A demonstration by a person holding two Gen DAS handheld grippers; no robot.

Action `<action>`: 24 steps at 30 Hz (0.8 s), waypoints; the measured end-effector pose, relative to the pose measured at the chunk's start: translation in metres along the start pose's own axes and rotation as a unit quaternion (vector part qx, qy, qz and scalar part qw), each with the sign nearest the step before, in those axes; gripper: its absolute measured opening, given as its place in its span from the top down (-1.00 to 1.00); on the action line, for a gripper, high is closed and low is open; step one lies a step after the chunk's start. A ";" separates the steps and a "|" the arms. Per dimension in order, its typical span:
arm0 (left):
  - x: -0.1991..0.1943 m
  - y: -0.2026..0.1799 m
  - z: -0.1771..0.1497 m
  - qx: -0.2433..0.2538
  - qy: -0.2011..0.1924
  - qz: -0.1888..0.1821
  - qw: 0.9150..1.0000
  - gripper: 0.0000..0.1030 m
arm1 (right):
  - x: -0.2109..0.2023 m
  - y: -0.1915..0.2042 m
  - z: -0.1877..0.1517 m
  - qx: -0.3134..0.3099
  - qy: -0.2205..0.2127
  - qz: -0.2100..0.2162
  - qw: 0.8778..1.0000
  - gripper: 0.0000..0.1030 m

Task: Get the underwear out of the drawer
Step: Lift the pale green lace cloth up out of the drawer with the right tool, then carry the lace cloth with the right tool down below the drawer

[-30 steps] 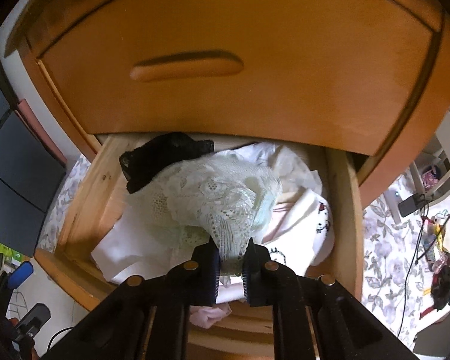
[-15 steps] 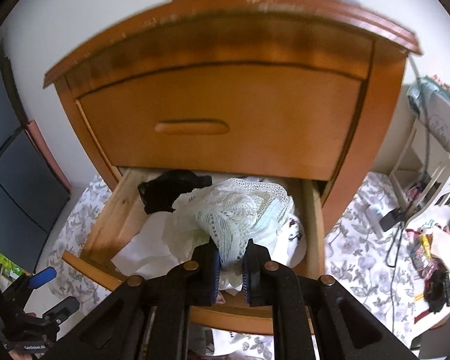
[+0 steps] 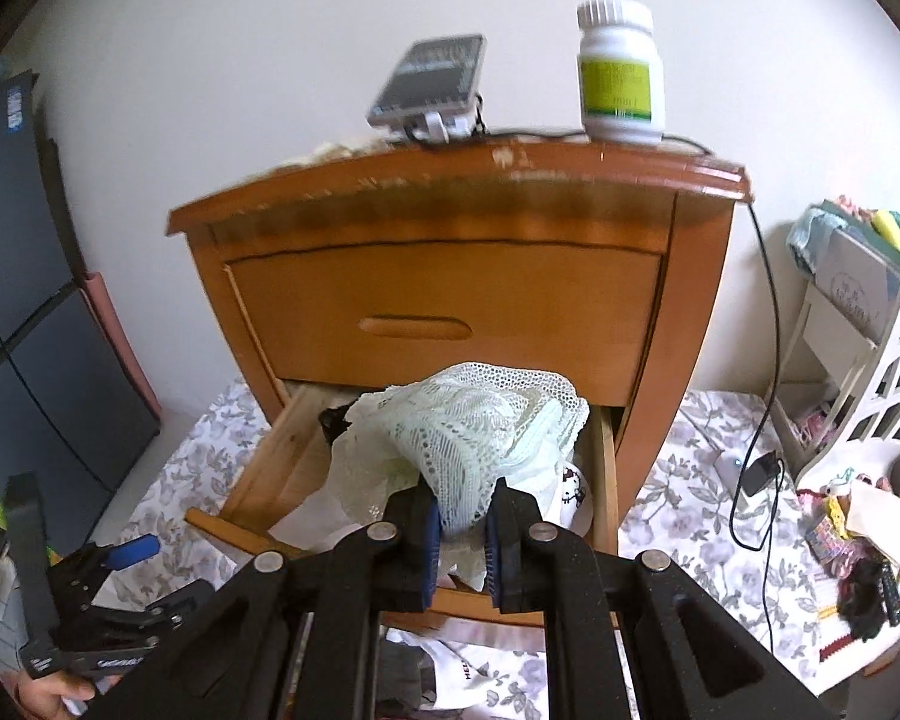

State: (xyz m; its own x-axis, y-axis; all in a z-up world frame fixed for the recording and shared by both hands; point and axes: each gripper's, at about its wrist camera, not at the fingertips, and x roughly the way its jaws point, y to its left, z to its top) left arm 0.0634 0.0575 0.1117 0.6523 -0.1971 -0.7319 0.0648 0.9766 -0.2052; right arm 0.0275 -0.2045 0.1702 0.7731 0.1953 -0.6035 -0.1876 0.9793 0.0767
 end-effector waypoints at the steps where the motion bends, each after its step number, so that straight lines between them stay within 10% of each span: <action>1: 0.000 -0.001 0.000 0.001 0.000 0.000 1.000 -0.89 | -0.005 0.002 0.000 -0.002 -0.004 0.002 1.000 0.76; 24: -0.019 -0.018 -0.002 0.017 -0.010 0.013 1.000 -0.89 | -0.058 0.008 -0.045 -0.013 -0.015 0.026 0.999 0.74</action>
State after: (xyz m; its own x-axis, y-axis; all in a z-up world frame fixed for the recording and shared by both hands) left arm 0.0486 0.0439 0.1279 0.6692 -0.1694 -0.7235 0.0723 0.9839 -0.1635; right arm -0.0463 -0.2107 0.1701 0.7797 0.2471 -0.5753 -0.2430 0.9662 0.0856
